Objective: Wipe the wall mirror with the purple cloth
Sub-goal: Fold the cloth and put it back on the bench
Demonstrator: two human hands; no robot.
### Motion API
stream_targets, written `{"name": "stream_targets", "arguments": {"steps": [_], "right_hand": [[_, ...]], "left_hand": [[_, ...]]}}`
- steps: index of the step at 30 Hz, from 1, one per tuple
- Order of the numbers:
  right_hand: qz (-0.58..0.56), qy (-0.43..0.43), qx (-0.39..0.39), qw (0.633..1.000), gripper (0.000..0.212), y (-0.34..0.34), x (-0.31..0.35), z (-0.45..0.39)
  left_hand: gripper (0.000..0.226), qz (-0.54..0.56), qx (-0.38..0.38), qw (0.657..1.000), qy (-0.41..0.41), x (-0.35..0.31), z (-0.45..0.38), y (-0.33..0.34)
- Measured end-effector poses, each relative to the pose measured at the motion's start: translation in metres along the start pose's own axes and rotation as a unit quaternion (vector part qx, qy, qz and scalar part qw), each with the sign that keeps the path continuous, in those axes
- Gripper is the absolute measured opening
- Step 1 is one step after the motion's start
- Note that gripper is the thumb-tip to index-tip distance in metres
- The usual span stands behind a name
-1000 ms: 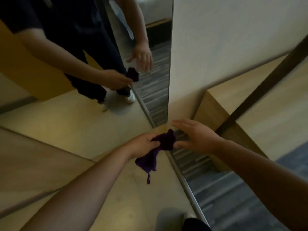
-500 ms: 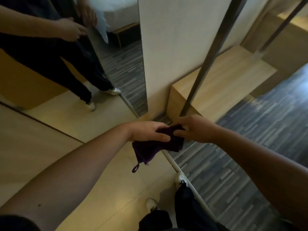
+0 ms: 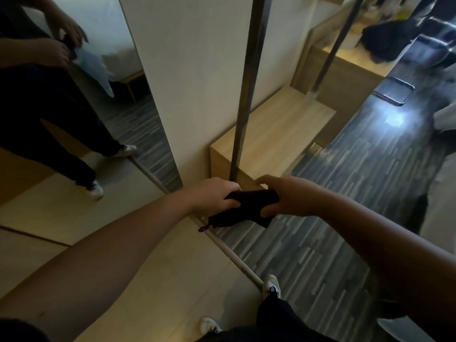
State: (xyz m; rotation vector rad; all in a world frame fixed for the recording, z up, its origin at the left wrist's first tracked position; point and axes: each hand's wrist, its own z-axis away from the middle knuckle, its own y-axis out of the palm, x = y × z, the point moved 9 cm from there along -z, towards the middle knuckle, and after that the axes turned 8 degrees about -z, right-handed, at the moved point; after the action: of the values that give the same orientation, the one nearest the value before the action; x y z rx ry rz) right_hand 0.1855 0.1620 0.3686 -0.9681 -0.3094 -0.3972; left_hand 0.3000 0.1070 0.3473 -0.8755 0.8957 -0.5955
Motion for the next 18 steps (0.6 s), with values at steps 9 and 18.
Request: {"name": "stream_targets", "arguments": {"steps": [9,18], "right_hand": [[0.071,-0.004,0.078,0.994,0.018,-0.024,-0.093,-0.026],[0.056,-0.056,0.103,0.992,0.021,-0.074,-0.222,-0.126]], "left_hand": [[0.025,-0.054,0.049,0.997,0.026,-0.026,-0.091,0.0],[0.018,-0.083,0.046,0.995,-0.035,0.006,-0.243,0.017]]}}
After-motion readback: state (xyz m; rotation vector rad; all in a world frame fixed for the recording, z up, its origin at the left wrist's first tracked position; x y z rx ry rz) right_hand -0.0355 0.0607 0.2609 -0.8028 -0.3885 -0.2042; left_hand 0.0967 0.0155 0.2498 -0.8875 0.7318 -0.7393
